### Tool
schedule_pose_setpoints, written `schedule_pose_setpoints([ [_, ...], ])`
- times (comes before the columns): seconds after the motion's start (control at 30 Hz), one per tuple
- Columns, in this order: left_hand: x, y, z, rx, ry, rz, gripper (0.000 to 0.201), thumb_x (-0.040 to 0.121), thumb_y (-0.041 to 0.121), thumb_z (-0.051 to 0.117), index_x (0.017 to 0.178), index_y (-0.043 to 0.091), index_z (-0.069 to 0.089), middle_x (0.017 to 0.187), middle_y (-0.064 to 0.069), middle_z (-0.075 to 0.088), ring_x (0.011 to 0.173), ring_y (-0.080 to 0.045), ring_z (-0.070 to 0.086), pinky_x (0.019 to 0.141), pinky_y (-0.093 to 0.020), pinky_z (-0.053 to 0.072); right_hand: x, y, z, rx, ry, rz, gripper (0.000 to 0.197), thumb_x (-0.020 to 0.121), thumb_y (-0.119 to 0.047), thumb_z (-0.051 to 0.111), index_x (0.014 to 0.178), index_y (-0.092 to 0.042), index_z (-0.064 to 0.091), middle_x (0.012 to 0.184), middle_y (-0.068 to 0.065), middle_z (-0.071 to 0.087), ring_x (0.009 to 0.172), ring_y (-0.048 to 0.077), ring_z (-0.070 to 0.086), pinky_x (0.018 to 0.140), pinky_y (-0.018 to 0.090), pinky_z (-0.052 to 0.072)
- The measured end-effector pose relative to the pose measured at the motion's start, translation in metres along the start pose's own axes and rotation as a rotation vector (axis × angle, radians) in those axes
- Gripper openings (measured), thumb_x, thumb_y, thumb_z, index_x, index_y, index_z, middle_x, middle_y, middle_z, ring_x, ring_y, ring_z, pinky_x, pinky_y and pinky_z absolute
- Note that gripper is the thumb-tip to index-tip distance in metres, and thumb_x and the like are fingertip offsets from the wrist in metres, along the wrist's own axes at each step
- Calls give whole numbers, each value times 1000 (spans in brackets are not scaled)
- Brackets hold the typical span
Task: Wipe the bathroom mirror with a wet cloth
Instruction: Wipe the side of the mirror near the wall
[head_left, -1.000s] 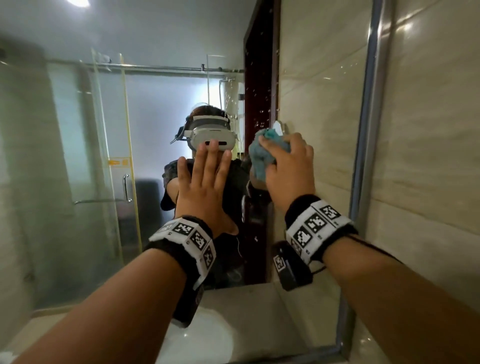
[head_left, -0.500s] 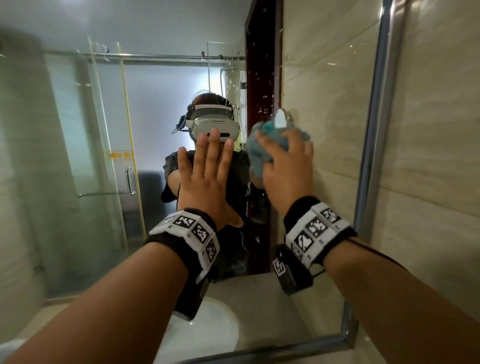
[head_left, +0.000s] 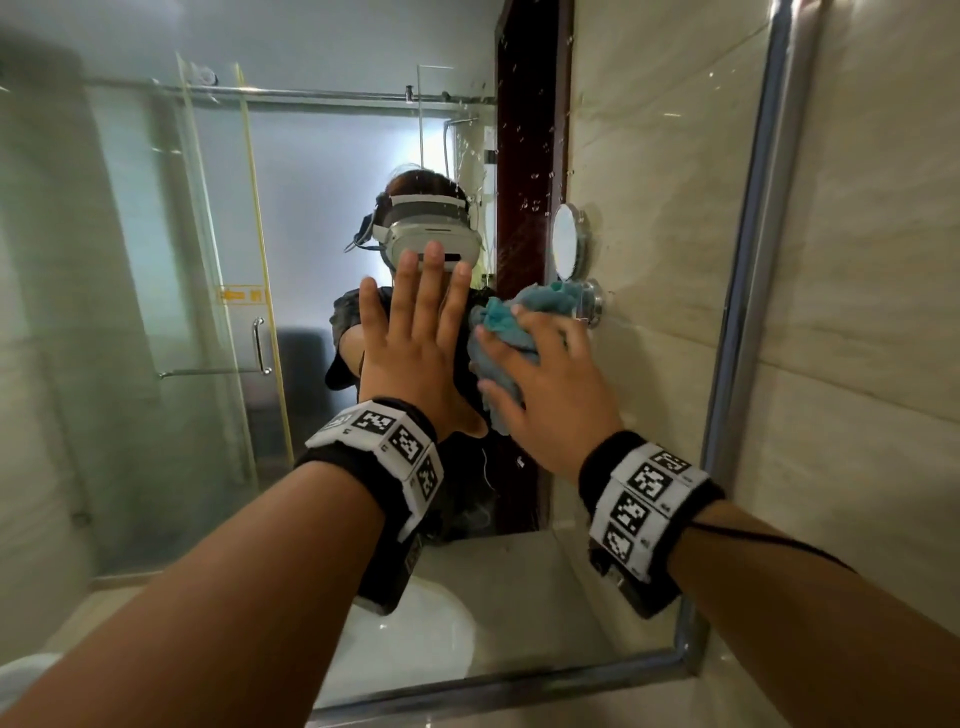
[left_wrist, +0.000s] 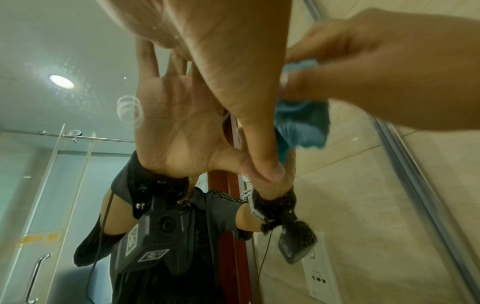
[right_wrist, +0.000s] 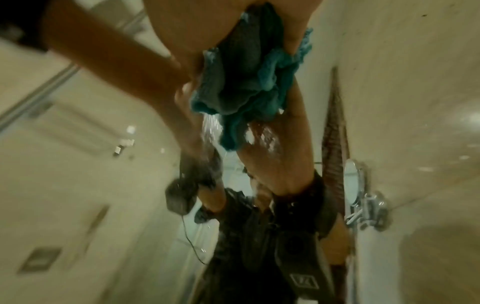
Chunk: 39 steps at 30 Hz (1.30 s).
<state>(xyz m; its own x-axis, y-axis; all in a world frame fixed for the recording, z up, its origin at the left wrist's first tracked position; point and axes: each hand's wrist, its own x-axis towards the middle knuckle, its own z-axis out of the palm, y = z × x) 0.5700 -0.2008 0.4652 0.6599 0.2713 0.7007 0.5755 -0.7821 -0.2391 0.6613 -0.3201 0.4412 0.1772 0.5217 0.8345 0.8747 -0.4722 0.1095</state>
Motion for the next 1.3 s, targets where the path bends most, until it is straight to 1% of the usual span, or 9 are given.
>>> schedule_pose_setpoints([
  [0.1, 1, -1, 1, -3, 8, -5, 151, 49, 85, 60, 136, 13, -39, 132, -13, -54, 129, -31, -41, 110, -55, -14, 18, 12, -5, -94, 42, -99, 56, 82, -25, 67, 135, -26, 48, 133, 12, 46, 112, 35, 42, 90, 46, 48],
  [0.27, 2, -3, 2, -19, -6, -5, 152, 47, 86, 60, 136, 15, -40, 135, -11, -53, 129, -30, -43, 109, -55, -20, 60, 9, -27, 85, 229, 157, 52, 85, -12, 61, 134, -24, 49, 137, 9, 42, 121, 31, 38, 103, 38, 36],
  [0.4, -1, -2, -3, -9, -25, -7, 147, 52, 83, 60, 136, 15, -40, 135, -12, -53, 131, -31, -40, 108, -53, -20, 25, -9, -13, 92, 156, 12, 56, 72, -1, 71, 124, -17, 59, 124, 10, 57, 110, 31, 53, 94, 39, 45],
  [0.53, 1, -12, -28, -6, 15, 45, 116, 72, 74, 52, 148, 19, -15, 155, -9, -19, 144, -29, -10, 116, -52, 1, 24, -6, -21, 196, 91, -33, 61, 69, 8, 68, 126, -7, 53, 115, 13, 62, 103, 32, 58, 85, 41, 52],
  [0.6, 12, -26, -44, 17, 82, 44, 113, 74, 74, 49, 149, 16, -13, 156, -9, -14, 144, -28, -8, 115, -52, -4, 33, -9, -25, 154, 56, -81, 60, 66, 13, 68, 123, -3, 56, 120, 17, 61, 109, 35, 57, 91, 47, 50],
  [0.77, 51, -54, -58, 27, 53, -87, 144, 57, 83, 58, 136, 11, -38, 148, -14, -36, 138, -31, -30, 112, -55, -12, 80, -14, -36, 1, -14, -274, 61, 71, 4, 73, 128, -4, 54, 135, 17, 50, 124, 35, 47, 103, 39, 34],
  [0.93, 57, -59, -50, -33, 43, -90, 151, 48, 84, 63, 129, 15, -46, 145, -10, -42, 137, -28, -34, 114, -53, -9, 172, -19, -57, 108, 157, -52, 54, 89, -10, 55, 141, -11, 37, 148, 11, 34, 137, 26, 28, 114, 34, 21],
  [1.13, 55, -57, -52, -41, 35, -95, 148, 53, 83, 61, 133, 14, -43, 145, -11, -41, 137, -29, -33, 114, -53, -9, 97, -36, -37, 76, 28, -192, 62, 82, -6, 62, 140, -10, 39, 151, 9, 30, 140, 29, 24, 113, 33, 14],
  [1.3, 57, -57, -54, -43, 9, -109, 152, 49, 82, 64, 127, 14, -47, 144, -11, -43, 135, -29, -36, 110, -53, -14, 160, -17, -62, 42, 43, -187, 54, 91, -14, 58, 141, -16, 37, 151, 6, 31, 140, 22, 25, 114, 31, 16],
])
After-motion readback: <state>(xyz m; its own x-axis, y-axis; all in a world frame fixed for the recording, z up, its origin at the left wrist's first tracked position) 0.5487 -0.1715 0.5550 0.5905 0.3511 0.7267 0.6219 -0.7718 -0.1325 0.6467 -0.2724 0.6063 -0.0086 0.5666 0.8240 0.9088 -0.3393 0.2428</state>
